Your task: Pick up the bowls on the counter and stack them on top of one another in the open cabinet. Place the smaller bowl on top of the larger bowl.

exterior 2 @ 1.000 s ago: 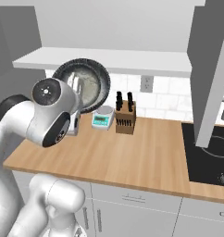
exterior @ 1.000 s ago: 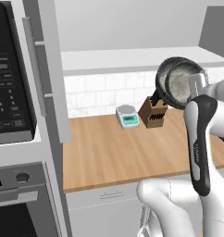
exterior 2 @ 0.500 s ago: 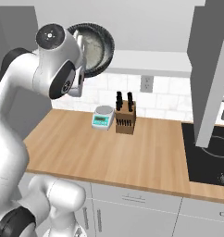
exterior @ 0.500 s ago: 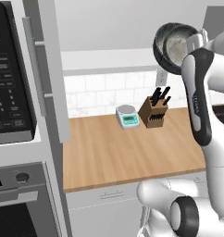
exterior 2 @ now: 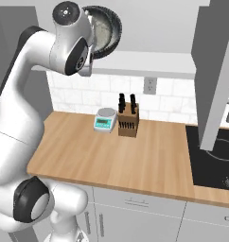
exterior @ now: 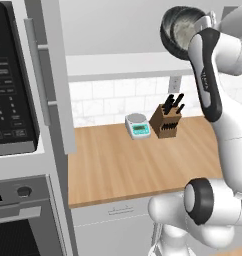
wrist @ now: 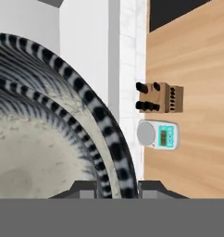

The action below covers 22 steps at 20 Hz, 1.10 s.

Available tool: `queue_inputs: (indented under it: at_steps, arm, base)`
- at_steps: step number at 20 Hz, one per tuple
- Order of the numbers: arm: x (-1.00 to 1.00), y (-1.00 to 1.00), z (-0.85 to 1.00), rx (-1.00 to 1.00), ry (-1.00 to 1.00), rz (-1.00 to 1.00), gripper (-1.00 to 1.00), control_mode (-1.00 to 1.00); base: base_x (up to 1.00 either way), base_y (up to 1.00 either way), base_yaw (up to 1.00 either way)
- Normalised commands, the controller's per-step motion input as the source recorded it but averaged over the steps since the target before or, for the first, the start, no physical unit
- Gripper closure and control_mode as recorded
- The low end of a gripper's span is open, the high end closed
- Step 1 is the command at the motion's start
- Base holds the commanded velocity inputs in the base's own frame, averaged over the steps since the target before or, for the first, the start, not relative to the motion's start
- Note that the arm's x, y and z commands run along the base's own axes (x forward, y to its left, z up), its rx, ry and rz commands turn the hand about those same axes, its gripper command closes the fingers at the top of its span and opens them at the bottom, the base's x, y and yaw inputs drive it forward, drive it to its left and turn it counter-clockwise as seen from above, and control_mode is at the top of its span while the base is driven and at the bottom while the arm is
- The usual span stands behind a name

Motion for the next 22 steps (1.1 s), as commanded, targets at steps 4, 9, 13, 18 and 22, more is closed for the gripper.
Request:
queue_inputs:
  at_steps: [4, 9, 13, 18, 22]
  arm:
    - [0.39, 0.00, -0.08, 0.00, -0.12, 0.00, 1.00, -1.00]
    - [0.39, 0.00, -0.04, 0.00, 0.06, 0.00, 1.00, -1.00]
    - [0.33, 0.00, -0.16, 0.00, 0.03, 0.00, 1.00, -1.00]
    - [0.46, 0.00, -0.43, 0.00, 0.00, 0.01, 1.00, -1.00]
    - [0.56, 0.00, -0.46, 0.00, 0.00, 0.01, 1.00, -1.00]
  base:
    - [0.00, 0.00, 0.00]
    - [0.00, 0.00, 0.00]
    - [0.00, 0.00, 0.00]
    - [0.00, 0.00, 0.00]
    - [0.00, 0.00, 0.00]
